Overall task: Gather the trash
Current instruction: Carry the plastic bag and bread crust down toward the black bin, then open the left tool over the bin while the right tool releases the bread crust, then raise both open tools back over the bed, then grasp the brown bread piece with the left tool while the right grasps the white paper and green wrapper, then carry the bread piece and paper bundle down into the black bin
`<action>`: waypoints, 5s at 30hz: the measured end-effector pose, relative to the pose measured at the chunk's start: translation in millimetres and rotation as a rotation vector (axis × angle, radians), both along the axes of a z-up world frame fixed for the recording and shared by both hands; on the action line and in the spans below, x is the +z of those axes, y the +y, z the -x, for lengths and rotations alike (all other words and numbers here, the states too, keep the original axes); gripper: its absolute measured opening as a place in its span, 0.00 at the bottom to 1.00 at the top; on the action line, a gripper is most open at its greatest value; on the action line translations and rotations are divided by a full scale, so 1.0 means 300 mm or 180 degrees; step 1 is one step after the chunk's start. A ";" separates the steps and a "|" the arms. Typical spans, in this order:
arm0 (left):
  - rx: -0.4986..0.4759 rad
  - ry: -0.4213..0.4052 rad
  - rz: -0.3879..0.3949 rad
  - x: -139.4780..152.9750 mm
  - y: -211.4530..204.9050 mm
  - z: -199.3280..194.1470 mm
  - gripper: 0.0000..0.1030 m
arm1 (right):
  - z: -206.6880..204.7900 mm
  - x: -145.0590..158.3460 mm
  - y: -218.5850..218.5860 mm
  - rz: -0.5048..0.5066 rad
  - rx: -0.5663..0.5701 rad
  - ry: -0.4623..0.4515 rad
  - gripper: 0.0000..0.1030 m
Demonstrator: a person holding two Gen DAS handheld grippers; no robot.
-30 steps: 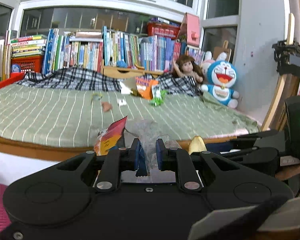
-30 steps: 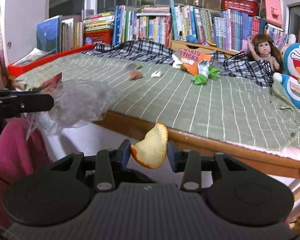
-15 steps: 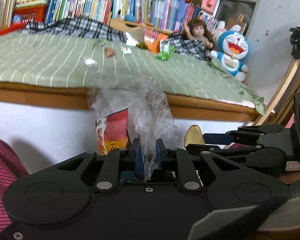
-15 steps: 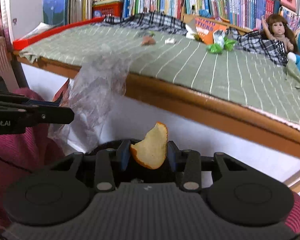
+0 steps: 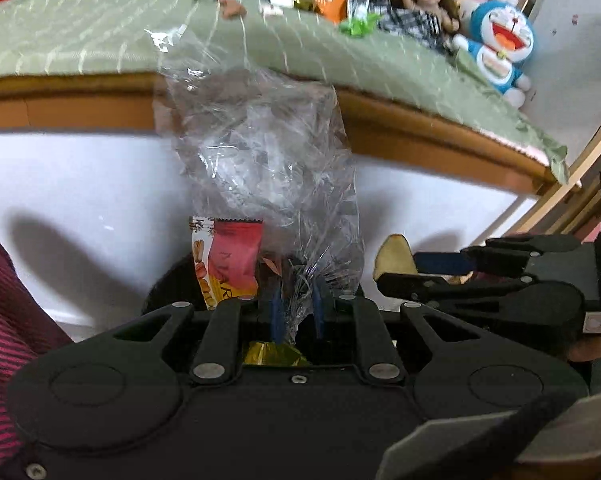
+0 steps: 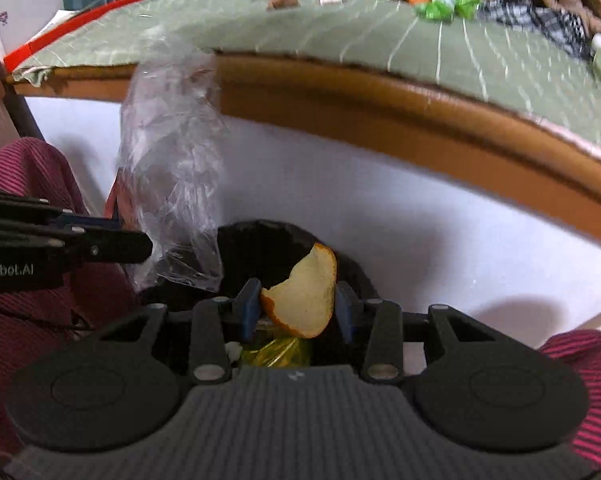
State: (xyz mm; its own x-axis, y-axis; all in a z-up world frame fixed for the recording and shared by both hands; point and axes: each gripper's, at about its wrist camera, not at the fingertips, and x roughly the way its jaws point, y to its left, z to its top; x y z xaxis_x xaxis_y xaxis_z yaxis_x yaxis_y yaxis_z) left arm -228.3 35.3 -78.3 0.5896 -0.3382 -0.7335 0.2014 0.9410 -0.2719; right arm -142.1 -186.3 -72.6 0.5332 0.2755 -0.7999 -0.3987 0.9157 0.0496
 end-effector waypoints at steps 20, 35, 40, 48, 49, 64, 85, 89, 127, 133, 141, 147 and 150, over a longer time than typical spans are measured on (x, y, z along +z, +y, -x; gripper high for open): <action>-0.0121 0.0533 -0.0065 -0.170 -0.098 -0.142 0.11 | -0.134 -0.163 -0.029 -0.0087 -0.0205 0.0486 0.44; -0.0094 0.0586 -0.0107 -0.193 -0.095 -0.163 0.10 | -0.159 -0.189 -0.048 -0.0197 -0.0192 0.0606 0.57; -0.0017 0.0489 -0.0188 -0.180 -0.085 -0.166 0.22 | -0.160 -0.184 -0.048 -0.0250 -0.0167 0.0604 0.69; 0.0031 0.0204 -0.0244 -0.104 -0.057 -0.165 0.54 | -0.141 -0.096 -0.044 -0.0300 -0.0102 0.0352 0.72; 0.0028 0.0145 -0.0245 -0.086 -0.055 -0.164 0.58 | -0.138 -0.074 -0.044 -0.0308 -0.0089 0.0290 0.72; 0.0282 -0.1091 -0.0285 0.299 0.015 -0.253 0.90 | -0.149 0.301 -0.088 -0.0552 -0.0051 -0.0851 0.83; 0.0762 -0.1099 -0.0243 0.312 0.027 -0.799 0.86 | -0.581 0.363 -0.175 -0.0389 -0.0827 -0.1226 0.85; 0.0783 -0.1047 -0.0275 0.279 0.004 -0.882 0.78 | -0.671 0.356 -0.172 -0.0361 -0.0871 -0.1210 0.84; 0.0746 -0.1057 -0.0371 0.215 -0.016 -0.967 0.17 | -0.942 0.303 -0.101 -0.0298 -0.0884 -0.0975 0.35; 0.0620 -0.1245 -0.0220 0.268 0.000 -0.896 0.17 | -0.842 0.332 -0.106 -0.0407 -0.0751 -0.1019 0.35; 0.0507 -0.1340 -0.0132 0.319 0.007 -0.773 0.17 | -0.688 0.355 -0.104 -0.0527 -0.0519 -0.1040 0.35; 0.0407 -0.1328 -0.0078 0.339 -0.004 -0.675 0.17 | -0.566 0.360 -0.106 -0.0619 -0.0413 -0.1041 0.35; 0.0345 -0.1323 -0.0059 0.345 -0.007 -0.617 0.17 | -0.501 0.359 -0.108 -0.0677 -0.0365 -0.1026 0.35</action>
State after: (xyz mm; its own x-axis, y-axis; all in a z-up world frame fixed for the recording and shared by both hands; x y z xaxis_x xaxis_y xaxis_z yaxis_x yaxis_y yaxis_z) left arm -43.2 33.1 25.3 0.8678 -0.2470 -0.4313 0.1900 0.9667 -0.1714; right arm 8.3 -218.8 35.1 0.7843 0.3411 -0.5182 -0.3207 0.9379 0.1319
